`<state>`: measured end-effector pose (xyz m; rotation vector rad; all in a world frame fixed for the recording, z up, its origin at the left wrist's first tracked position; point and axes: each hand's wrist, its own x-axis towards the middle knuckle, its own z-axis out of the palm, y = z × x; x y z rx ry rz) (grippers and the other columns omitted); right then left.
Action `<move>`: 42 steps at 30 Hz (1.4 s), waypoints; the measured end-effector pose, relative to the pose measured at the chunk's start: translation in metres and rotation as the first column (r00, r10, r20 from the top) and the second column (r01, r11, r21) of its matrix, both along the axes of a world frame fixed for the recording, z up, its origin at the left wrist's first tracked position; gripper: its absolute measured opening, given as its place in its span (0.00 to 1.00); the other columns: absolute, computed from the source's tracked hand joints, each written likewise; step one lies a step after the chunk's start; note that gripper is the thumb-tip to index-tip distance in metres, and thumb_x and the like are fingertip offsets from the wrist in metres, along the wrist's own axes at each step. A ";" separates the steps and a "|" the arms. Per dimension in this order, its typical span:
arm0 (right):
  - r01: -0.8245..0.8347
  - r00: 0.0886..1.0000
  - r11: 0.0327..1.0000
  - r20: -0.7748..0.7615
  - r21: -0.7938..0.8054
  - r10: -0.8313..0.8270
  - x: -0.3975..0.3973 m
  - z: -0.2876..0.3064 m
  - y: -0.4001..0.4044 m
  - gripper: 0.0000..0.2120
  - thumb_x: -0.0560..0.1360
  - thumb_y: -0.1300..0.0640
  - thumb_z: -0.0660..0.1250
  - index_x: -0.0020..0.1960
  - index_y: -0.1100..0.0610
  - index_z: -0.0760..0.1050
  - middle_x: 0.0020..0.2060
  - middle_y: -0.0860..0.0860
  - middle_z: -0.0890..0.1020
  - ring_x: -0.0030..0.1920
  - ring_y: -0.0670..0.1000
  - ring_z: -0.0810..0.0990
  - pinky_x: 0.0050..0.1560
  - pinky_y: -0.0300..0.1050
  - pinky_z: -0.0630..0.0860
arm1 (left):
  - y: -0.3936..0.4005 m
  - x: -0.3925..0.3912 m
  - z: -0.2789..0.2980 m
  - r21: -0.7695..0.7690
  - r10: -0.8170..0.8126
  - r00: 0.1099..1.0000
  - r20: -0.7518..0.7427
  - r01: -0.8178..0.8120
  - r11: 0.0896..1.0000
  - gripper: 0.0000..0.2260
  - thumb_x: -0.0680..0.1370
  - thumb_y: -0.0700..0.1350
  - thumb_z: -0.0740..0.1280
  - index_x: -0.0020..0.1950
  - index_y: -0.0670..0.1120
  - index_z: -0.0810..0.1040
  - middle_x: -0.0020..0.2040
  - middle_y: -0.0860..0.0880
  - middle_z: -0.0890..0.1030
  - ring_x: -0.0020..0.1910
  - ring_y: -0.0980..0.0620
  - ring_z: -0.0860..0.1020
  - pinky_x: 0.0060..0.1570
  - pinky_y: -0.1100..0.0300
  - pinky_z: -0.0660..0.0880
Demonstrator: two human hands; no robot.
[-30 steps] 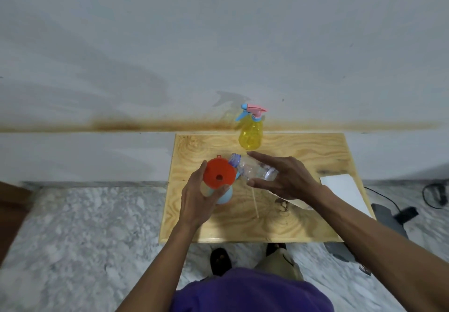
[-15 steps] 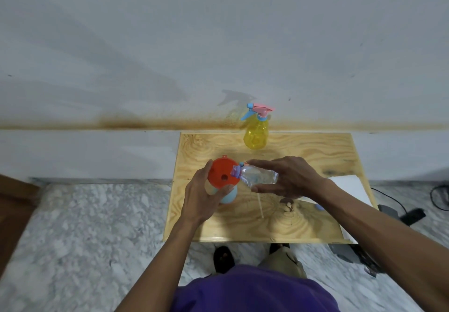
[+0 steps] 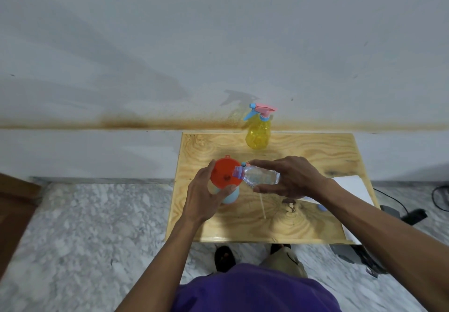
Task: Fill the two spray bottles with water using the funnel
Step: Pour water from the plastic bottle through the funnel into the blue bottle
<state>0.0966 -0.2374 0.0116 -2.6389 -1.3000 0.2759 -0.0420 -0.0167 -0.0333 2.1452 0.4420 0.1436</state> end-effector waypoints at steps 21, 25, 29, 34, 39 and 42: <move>0.013 1.000 0.998 -0.011 -0.054 -0.014 -0.003 0.006 -0.001 0.39 0.67 0.19 0.49 0.74 0.33 0.62 0.45 0.46 0.86 0.36 0.46 0.71 0.36 0.42 0.64 | 0.001 -0.001 -0.002 0.003 -0.020 1.000 -0.014 0.020 1.000 0.41 0.72 0.59 0.75 0.80 0.49 0.60 0.69 0.49 0.74 0.66 0.53 0.72 0.64 0.53 0.73; 0.019 1.000 0.999 -0.014 -0.041 -0.020 -0.004 0.006 -0.002 0.38 0.67 0.20 0.51 0.74 0.33 0.63 0.45 0.46 0.86 0.35 0.46 0.71 0.35 0.42 0.64 | 0.001 0.000 -0.002 0.016 -0.025 1.000 -0.013 0.025 1.000 0.41 0.73 0.58 0.74 0.80 0.48 0.60 0.68 0.48 0.74 0.65 0.52 0.73 0.63 0.53 0.73; 0.010 1.000 1.000 -0.017 -0.029 -0.010 -0.005 0.006 -0.002 0.40 0.66 0.20 0.50 0.74 0.34 0.63 0.44 0.46 0.85 0.35 0.46 0.71 0.35 0.41 0.63 | 0.001 0.000 -0.002 0.015 -0.025 1.000 -0.018 0.025 1.000 0.41 0.73 0.58 0.74 0.80 0.48 0.60 0.69 0.48 0.74 0.66 0.52 0.73 0.63 0.56 0.72; 0.023 0.999 1.000 -0.024 -0.006 -0.024 -0.006 0.002 -0.003 0.37 0.68 0.21 0.55 0.74 0.34 0.63 0.47 0.47 0.86 0.36 0.47 0.74 0.35 0.41 0.65 | 0.001 0.000 -0.002 0.017 -0.026 0.999 -0.030 0.026 1.000 0.41 0.73 0.58 0.74 0.80 0.49 0.59 0.69 0.49 0.74 0.66 0.52 0.72 0.62 0.58 0.70; 0.123 0.990 0.985 -0.085 0.122 -0.113 -0.015 -0.009 -0.004 0.36 0.69 0.26 0.64 0.74 0.37 0.66 0.54 0.48 0.86 0.46 0.51 0.84 0.39 0.42 0.71 | 0.001 0.000 -0.001 0.020 -0.025 0.999 -0.041 0.026 0.999 0.41 0.73 0.59 0.74 0.80 0.49 0.59 0.68 0.50 0.74 0.66 0.52 0.73 0.63 0.57 0.71; 0.245 0.964 0.935 -0.172 0.258 -0.205 -0.024 -0.021 -0.005 0.38 0.67 0.24 0.64 0.73 0.38 0.66 0.55 0.48 0.86 0.51 0.50 0.85 0.45 0.46 0.79 | 0.002 0.000 -0.001 0.045 -0.024 0.999 -0.032 0.025 0.999 0.41 0.72 0.58 0.75 0.80 0.48 0.60 0.66 0.49 0.75 0.64 0.51 0.74 0.62 0.54 0.73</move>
